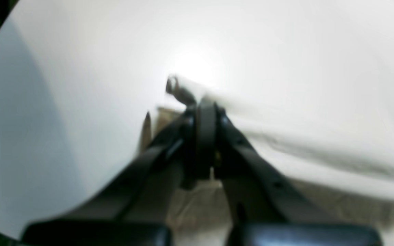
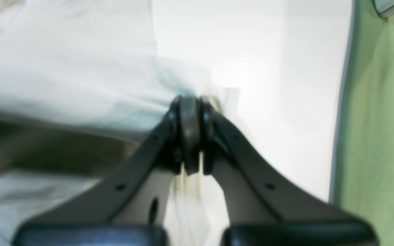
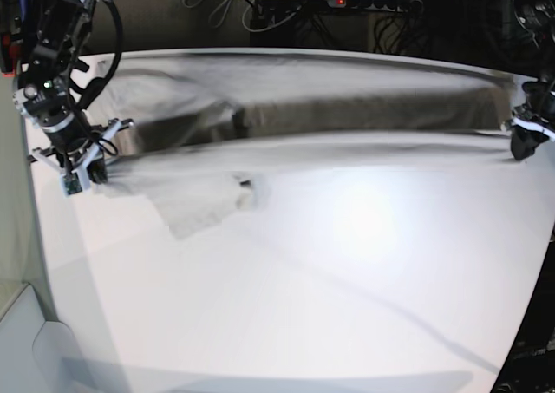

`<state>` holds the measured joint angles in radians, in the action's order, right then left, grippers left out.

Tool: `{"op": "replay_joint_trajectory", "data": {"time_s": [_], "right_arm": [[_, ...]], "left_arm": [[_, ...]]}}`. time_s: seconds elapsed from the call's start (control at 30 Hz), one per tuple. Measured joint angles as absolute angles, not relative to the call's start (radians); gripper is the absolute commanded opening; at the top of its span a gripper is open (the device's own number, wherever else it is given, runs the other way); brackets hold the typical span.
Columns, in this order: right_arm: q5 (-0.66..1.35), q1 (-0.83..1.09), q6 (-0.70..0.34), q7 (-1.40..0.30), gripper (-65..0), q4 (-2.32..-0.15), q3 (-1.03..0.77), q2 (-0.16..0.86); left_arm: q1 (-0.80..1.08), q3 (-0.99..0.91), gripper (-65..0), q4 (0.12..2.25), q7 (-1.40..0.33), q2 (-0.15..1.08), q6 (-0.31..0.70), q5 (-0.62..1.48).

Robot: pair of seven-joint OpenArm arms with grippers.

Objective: Layout the t-shirt on the table in an organized manner, then fold the t-shirt properly
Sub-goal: 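Lower the folded half onto the collar end and pull both grippers back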

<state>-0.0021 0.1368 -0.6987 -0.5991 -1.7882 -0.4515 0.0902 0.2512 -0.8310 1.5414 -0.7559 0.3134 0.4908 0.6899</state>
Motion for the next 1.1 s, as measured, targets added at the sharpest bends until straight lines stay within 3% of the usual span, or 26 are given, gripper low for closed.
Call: {"op": "replay_joint_trajectory", "data": {"time_s": [0.37, 0.77, 1.1], "right_arm": [[-0.003, 0.137, -0.699, -0.599, -65.0, -1.788, -0.449, 0.09], [-0.004, 0.199, -0.699, -0.593, -65.0, -1.793, -0.448, 0.088], [-0.004, 0.236, -0.699, -0.591, -65.0, -1.803, -0.453, 0.043]], "left_arm": [[0.269, -0.83, -64.8, 1.532, -0.758, 0.278, 0.491, 0.686], [0.275, -0.83, -64.8, 1.376, -0.759, 0.271, 0.489, 0.682], [0.27, -0.786, -64.8, 1.349, -0.747, 0.277, 0.487, 0.684]]}}
